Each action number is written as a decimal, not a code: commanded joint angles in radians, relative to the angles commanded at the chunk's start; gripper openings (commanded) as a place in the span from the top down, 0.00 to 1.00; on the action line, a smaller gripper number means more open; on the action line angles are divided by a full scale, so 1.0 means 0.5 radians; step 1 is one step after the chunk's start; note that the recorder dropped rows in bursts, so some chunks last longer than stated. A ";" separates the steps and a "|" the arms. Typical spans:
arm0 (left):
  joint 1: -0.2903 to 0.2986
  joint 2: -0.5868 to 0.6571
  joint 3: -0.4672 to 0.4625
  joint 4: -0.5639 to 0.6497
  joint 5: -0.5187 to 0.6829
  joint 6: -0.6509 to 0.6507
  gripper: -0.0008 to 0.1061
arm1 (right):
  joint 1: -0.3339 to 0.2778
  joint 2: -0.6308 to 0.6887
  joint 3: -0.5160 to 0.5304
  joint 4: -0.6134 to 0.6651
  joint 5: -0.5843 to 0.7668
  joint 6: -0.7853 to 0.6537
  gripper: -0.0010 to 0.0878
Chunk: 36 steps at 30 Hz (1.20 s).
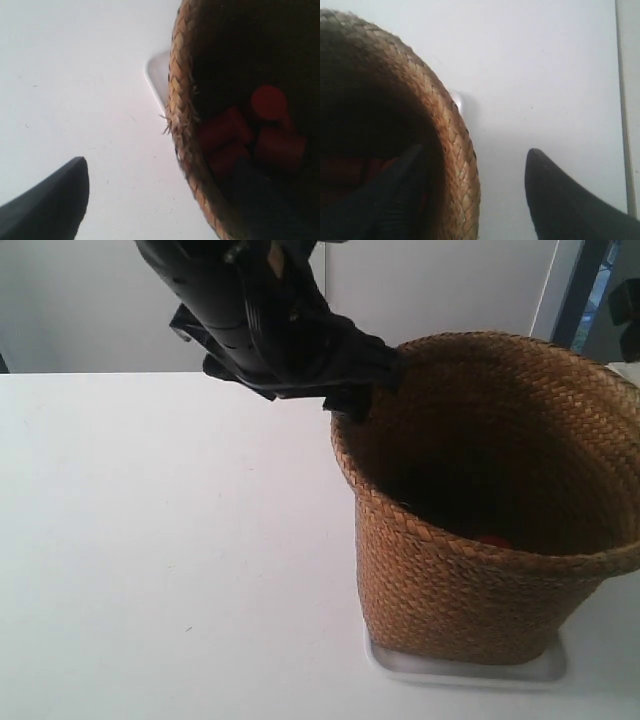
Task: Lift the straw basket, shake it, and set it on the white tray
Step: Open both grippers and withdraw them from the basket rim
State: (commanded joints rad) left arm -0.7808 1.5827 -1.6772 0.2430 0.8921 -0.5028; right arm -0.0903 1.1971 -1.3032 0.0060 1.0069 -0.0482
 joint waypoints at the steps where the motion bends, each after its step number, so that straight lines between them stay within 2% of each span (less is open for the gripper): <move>1: 0.000 -0.024 0.000 -0.008 0.034 0.032 0.25 | 0.000 -0.023 0.000 0.018 0.004 0.000 0.37; 4: 0.000 -0.100 0.004 -0.069 0.173 0.193 0.34 | 0.000 -0.117 0.004 0.128 0.001 -0.025 0.44; 8: 0.000 -0.195 0.028 -0.190 0.310 0.356 0.58 | 0.000 -0.230 0.004 0.458 0.029 -0.253 0.65; 11: 0.000 -0.296 0.115 -0.189 0.281 0.360 0.76 | 0.000 -0.295 0.004 0.655 0.078 -0.379 0.78; 15: 0.000 -0.483 0.290 -0.186 0.153 0.375 0.99 | 0.000 -0.389 0.004 0.695 0.125 -0.498 0.94; 16: 0.000 -0.539 0.352 -0.180 0.098 0.379 0.99 | 0.000 -0.415 0.004 0.695 0.125 -0.534 0.99; 21: 0.000 -0.818 0.706 -0.156 -0.271 0.375 0.99 | 0.004 -0.534 0.004 0.766 0.005 -0.677 0.99; 26: 0.000 -1.044 1.073 -0.156 -0.628 0.379 0.99 | 0.004 -0.588 0.036 1.038 -0.003 -0.978 0.99; 31: 0.000 -1.230 1.431 -0.165 -1.005 0.370 0.99 | 0.004 -0.681 0.241 1.359 -0.039 -1.212 0.99; 36: 0.000 -1.474 1.704 -0.165 -1.386 0.366 0.99 | 0.004 -0.891 0.497 1.414 -0.238 -1.271 0.99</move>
State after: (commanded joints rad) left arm -0.7808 0.8455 -0.8251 0.1607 0.1991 -0.3197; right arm -0.0881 0.7515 -1.0547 0.7130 0.8879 -0.6836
